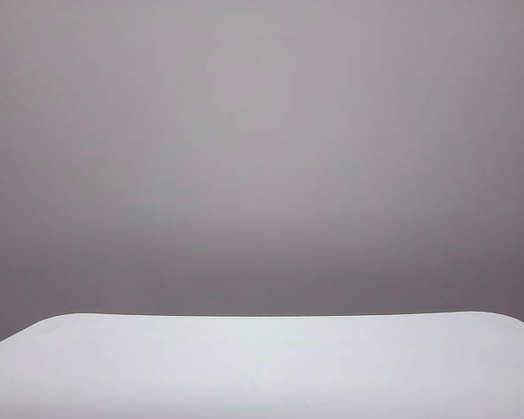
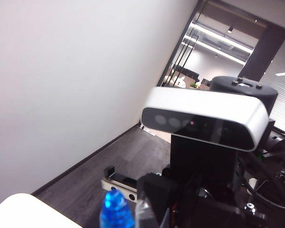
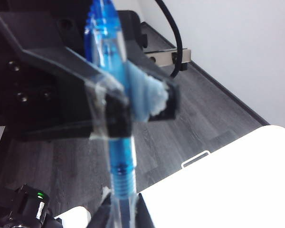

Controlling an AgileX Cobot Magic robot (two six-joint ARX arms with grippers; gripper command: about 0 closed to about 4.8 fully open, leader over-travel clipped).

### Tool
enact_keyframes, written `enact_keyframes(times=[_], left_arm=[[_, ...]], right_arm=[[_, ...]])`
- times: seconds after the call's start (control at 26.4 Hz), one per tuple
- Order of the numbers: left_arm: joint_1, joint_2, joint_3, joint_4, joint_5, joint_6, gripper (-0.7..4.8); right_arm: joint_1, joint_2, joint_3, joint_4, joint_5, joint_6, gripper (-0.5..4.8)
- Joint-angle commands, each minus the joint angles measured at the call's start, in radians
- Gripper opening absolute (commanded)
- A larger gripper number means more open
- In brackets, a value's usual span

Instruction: Pick up the pen and remove the cap.

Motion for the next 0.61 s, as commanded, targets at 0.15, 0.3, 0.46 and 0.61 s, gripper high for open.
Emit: enact_keyframes(times=[0.15, 0.3, 0.46, 0.61], left_arm=[[0.001, -0.002, 0.003, 0.016, 0.013, 0.013, -0.06], [0.001, -0.002, 0.003, 0.016, 0.014, -0.018, -0.06], [0.001, -0.002, 0.003, 0.016, 0.049, -0.031, -0.06], [0.001, -0.002, 0.003, 0.016, 0.060, -0.038, -0.06]], right_arm=[[-0.002, -0.004, 0.005, 0.021, -0.001, 0.008, 0.23], [0.000, 0.000, 0.004, 0.019, -0.006, -0.011, 2.40], [0.000, 0.013, 0.004, 0.016, -0.049, -0.014, 2.39], [0.002, 0.018, 0.004, 0.004, -0.081, -0.014, 2.08]])
